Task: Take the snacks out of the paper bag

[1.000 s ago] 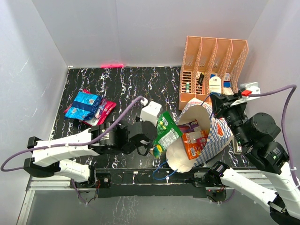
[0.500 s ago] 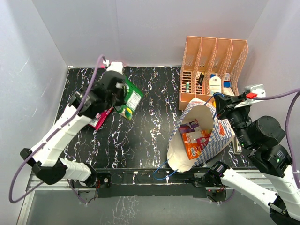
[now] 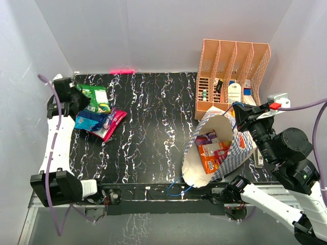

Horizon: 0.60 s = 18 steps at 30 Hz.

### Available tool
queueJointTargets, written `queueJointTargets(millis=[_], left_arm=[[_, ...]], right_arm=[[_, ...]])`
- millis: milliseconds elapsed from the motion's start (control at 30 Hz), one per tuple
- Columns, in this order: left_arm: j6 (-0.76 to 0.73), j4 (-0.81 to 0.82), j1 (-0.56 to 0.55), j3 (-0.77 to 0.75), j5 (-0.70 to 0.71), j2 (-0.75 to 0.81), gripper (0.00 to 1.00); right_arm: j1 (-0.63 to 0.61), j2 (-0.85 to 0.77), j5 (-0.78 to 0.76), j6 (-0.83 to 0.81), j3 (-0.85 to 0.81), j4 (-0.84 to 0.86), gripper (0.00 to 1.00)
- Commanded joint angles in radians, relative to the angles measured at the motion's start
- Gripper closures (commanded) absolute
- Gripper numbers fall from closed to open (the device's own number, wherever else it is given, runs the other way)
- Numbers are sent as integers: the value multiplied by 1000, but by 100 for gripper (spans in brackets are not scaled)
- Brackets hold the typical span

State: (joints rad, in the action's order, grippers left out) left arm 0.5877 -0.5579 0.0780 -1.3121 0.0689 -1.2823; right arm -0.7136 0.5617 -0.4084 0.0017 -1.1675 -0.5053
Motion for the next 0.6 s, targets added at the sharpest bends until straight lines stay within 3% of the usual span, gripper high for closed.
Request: queueJointTargets(millis=[0, 167, 567], left_arm=[[182, 221, 137, 119, -151, 94, 100], [295, 382, 251, 229, -263, 76, 100], [428, 594, 272, 458, -284, 27, 100]], right_arm=[[-3, -15, 16, -1, -28, 68, 92], [-4, -27, 14, 1, -22, 70, 91], [-4, -30, 8, 1, -56, 40, 91]])
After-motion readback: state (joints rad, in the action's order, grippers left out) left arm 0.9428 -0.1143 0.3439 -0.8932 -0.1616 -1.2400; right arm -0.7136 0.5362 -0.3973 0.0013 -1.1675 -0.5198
